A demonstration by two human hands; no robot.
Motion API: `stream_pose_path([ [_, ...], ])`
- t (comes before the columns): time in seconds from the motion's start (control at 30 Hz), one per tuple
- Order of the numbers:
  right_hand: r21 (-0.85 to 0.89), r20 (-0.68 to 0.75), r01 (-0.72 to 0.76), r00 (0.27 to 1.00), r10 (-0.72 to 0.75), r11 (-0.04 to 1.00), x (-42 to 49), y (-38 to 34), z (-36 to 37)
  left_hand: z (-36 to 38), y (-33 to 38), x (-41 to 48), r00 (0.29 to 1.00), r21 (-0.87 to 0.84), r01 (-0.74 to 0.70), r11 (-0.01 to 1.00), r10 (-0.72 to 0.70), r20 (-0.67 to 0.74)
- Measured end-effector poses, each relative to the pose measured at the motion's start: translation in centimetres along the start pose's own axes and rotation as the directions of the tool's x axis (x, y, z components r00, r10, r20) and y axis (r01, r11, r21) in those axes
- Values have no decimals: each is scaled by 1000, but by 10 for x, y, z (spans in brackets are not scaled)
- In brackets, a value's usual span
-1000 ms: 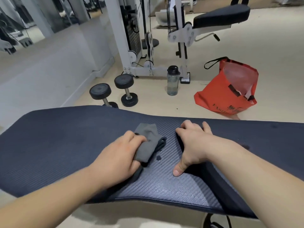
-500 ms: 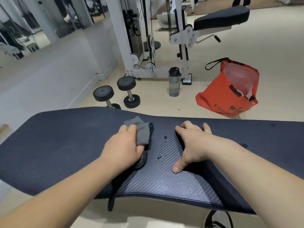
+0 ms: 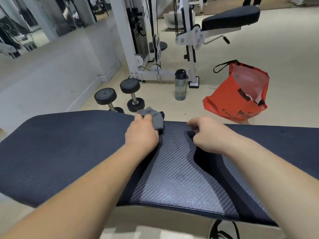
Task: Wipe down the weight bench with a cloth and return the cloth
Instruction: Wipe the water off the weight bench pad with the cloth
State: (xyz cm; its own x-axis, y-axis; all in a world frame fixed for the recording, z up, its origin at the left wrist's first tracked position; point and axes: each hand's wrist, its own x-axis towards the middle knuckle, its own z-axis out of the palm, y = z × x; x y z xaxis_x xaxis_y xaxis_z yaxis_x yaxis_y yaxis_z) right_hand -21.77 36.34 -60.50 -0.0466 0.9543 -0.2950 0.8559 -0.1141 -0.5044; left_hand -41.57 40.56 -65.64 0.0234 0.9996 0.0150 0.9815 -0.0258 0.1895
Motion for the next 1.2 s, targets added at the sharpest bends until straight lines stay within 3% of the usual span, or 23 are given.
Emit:
stream_pose_path([
  [0.03,4,-5,-10,1000,10,1000,0,2,0,3,11,-5,1000,12,-7,1000,7,-10],
  [0.1,10,-15,-15,1000,15,1000,1,5,-2,8,28,-36,985,46,-172,984,173,-15],
  [0.2,21,-35,-18,999,19,1000,0,6,-2,7,16,-81,819,-89,-571,816,574,17],
  [0.27,38,-24,-29,999,30,999,-1,6,-2,0,-10,-62,735,-84,-670,737,675,65],
  [0.3,39,-15,-27,999,28,999,-2,5,-3,-1,-23,-47,768,-12,-637,771,637,67],
  [0.33,40,-4,-23,1000,23,999,-3,4,-2,-2,-33,-31,848,44,-529,847,528,43],
  [0.4,38,16,-15,1000,14,999,-5,4,-1,-3,-41,-10,985,27,-166,986,168,-49],
  [0.43,36,22,-9,1000,8,999,-6,3,-1,-1,-35,-12,996,26,-27,999,29,-83],
  [0.47,39,23,-2,1000,1,999,-7,2,1,0,-25,-21,994,63,26,998,-19,-104],
  [0.5,42,24,8,1000,-9,999,-8,0,2,2,-14,-35,995,107,6,994,5,-103],
  [0.57,41,31,35,999,-36,999,-9,-5,5,4,0,-76,970,107,-224,969,233,-74],
  [0.67,2,37,63,997,-64,998,-5,-10,10,-8,-22,-109,769,-35,-637,770,638,34],
  [0.7,-9,36,69,997,-68,998,-5,-12,11,-13,-39,-102,711,-5,-702,713,700,63],
  [0.73,-14,37,69,997,-68,998,-5,-14,12,-15,-56,-93,717,66,-697,715,691,93],
  [0.77,-22,39,72,997,-71,997,-5,-17,13,-16,-72,-83,791,147,-612,777,605,92],
  [0.83,-29,45,85,995,-83,996,-8,-20,16,-19,-93,-67,977,170,-211,963,215,-3],
  [0.9,-31,45,106,993,-105,994,-10,-23,20,-18,-88,-71,987,119,138,983,-127,-93],
  [0.93,-34,45,115,992,-114,993,-10,-25,23,-17,-78,-79,982,150,177,973,-164,-94],
  [0.97,-40,47,125,991,-123,991,-11,-26,25,-16,-68,-93,991,188,130,973,-120,-65],
  [1.03,-52,32,146,989,-145,988,-10,-28,29,-17,-54,-125,989,171,-144,975,139,40],
  [1.13,-69,-42,180,982,-183,981,-9,-35,34,-36,-78,-130,866,38,-487,873,476,153],
  [1.17,-64,-70,196,977,-200,979,-11,-38,35,-38,-92,-122,853,93,-512,854,492,174],
  [1.2,-52,-88,217,971,-221,975,-13,-41,36,-39,-103,-114,889,168,-451,877,425,169],
])
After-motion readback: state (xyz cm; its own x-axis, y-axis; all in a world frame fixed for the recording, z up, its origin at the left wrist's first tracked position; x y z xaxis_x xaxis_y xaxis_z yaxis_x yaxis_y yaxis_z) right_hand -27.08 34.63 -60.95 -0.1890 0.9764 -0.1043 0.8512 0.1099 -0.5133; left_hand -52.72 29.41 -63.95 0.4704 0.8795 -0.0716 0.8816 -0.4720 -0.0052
